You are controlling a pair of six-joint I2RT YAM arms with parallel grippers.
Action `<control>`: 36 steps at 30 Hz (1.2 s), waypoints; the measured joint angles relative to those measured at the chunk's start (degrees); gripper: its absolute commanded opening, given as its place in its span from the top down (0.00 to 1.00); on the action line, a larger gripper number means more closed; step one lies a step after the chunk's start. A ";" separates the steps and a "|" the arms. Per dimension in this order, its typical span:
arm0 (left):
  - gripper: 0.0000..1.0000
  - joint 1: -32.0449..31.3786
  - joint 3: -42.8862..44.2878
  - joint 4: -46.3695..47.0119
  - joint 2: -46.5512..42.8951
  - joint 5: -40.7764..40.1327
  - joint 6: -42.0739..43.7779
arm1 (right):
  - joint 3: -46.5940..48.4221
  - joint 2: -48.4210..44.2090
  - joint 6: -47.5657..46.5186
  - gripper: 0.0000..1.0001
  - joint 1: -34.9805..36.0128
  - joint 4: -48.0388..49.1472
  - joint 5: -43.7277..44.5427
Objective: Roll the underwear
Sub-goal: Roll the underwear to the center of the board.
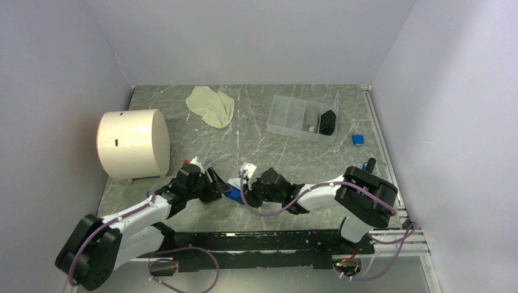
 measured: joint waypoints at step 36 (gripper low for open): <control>0.46 -5.31 2.56 7.96 8.57 -5.75 -0.79 | -4.17 6.43 30.36 0.49 -13.22 14.38 -20.92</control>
